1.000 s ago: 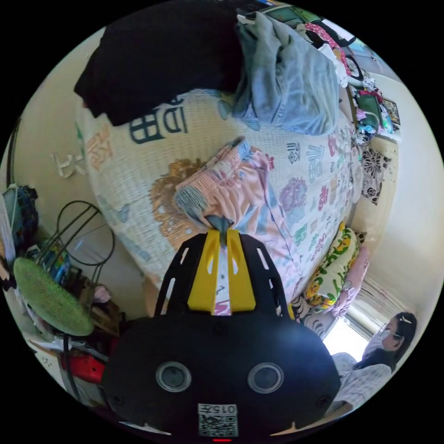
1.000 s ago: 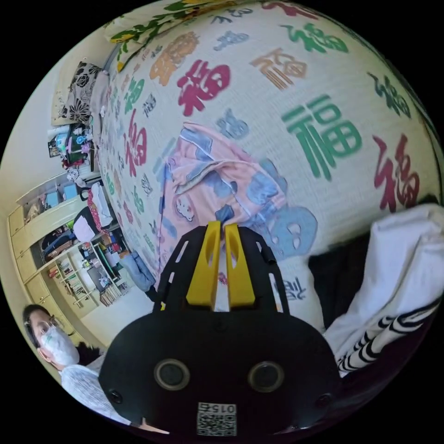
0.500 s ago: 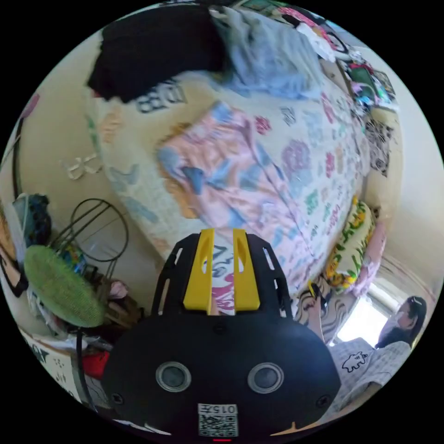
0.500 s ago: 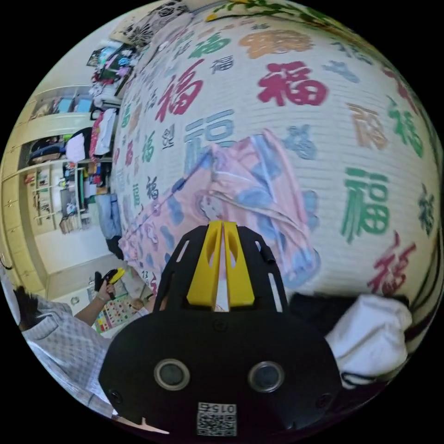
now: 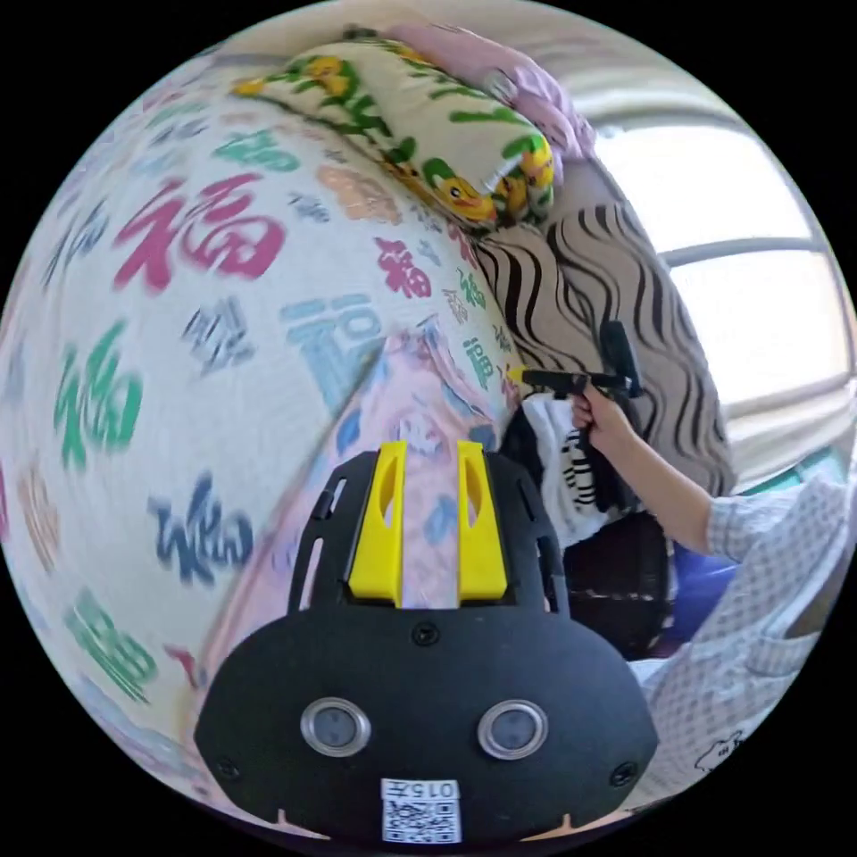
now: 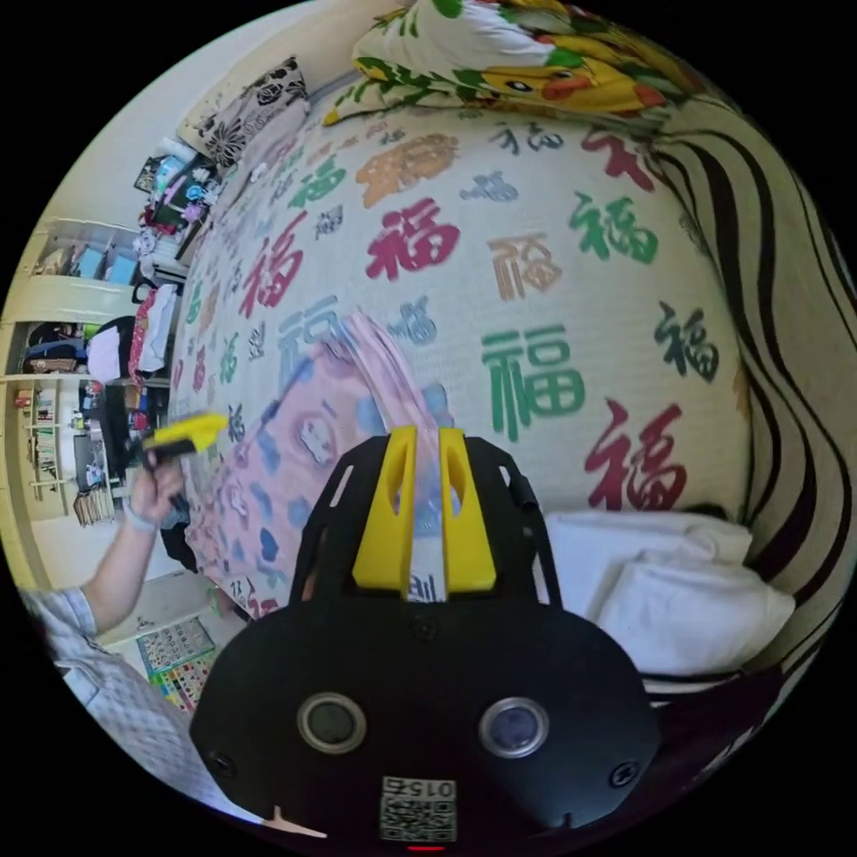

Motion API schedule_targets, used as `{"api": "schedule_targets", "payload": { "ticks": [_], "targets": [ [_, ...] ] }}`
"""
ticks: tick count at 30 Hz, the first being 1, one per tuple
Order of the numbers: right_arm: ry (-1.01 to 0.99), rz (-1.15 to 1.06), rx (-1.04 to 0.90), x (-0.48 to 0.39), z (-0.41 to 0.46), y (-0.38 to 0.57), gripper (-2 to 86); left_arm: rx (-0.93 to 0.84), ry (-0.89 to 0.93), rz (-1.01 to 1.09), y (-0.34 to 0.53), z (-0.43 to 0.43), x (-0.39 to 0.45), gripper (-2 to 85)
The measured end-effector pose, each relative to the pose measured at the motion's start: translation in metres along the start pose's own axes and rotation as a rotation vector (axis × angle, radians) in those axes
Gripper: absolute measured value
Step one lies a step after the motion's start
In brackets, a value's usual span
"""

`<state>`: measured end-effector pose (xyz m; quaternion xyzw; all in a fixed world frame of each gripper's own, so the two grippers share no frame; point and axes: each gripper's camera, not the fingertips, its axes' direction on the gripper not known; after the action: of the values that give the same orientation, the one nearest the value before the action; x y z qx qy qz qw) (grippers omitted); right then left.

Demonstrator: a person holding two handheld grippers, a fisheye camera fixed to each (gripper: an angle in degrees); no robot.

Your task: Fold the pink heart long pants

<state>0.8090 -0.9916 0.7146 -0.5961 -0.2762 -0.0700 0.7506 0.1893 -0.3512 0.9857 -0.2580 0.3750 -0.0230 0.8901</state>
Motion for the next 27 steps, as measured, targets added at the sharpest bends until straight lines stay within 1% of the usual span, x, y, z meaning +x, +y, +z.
{"api": "schedule_targets", "payload": {
  "ticks": [1, 4, 7, 9, 12, 13, 16, 18, 22, 23, 25, 26, 27],
  "targets": [
    [-0.001, 0.01, -0.028, 0.004, 0.014, 0.01, 5.0, -0.034, -0.063, 0.061, -0.028, 0.015, 0.014, 9.5],
    [-0.063, 0.058, -0.073, 0.012, 0.054, 0.026, 5.7, -0.111, -0.157, 0.136, -0.082, 0.055, 0.036, 10.0],
    [-0.196, 0.117, -0.017, 0.012, 0.085, 0.03, 5.8, -0.183, -0.269, 0.156, -0.115, 0.091, 0.048, 9.6],
    [-0.239, 0.151, 0.02, 0.011, 0.101, 0.029, 5.5, -0.226, -0.288, 0.147, -0.125, 0.109, 0.049, 8.0],
    [-0.309, 0.169, 0.027, 0.007, 0.131, 0.026, 2.2, -0.279, -0.247, 0.16, -0.131, 0.127, 0.054, 2.8],
    [-0.306, 0.146, 0.039, 0.003, 0.141, 0.028, 0.9, -0.27, -0.255, 0.182, -0.13, 0.128, 0.059, 1.6],
    [-0.178, 0.136, 0.084, -0.007, 0.156, 0.036, -0.2, -0.258, -0.247, 0.272, -0.125, 0.129, 0.072, 0.5],
    [-0.159, 0.141, 0.111, -0.012, 0.166, 0.044, -0.4, -0.259, -0.226, 0.307, -0.12, 0.13, 0.077, 0.4],
    [-0.137, 0.159, 0.113, -0.022, 0.204, 0.053, -0.1, -0.259, -0.195, 0.293, -0.103, 0.138, 0.068, 2.3],
    [-0.114, 0.156, 0.085, -0.026, 0.221, 0.051, 0.2, -0.264, -0.212, 0.277, -0.099, 0.141, 0.065, 3.4],
    [-0.098, 0.136, 0.039, -0.037, 0.247, 0.045, 1.1, -0.288, -0.36, 0.211, -0.079, 0.15, 0.05, 8.3],
    [-0.081, 0.12, 0.016, -0.046, 0.261, 0.043, 2.6, -0.272, -0.398, 0.183, -0.073, 0.148, 0.047, 9.6],
    [-0.067, 0.111, 0.013, -0.051, 0.266, 0.044, 3.3, -0.181, -0.408, 0.152, -0.056, 0.137, 0.045, 10.2]
  ]
}}
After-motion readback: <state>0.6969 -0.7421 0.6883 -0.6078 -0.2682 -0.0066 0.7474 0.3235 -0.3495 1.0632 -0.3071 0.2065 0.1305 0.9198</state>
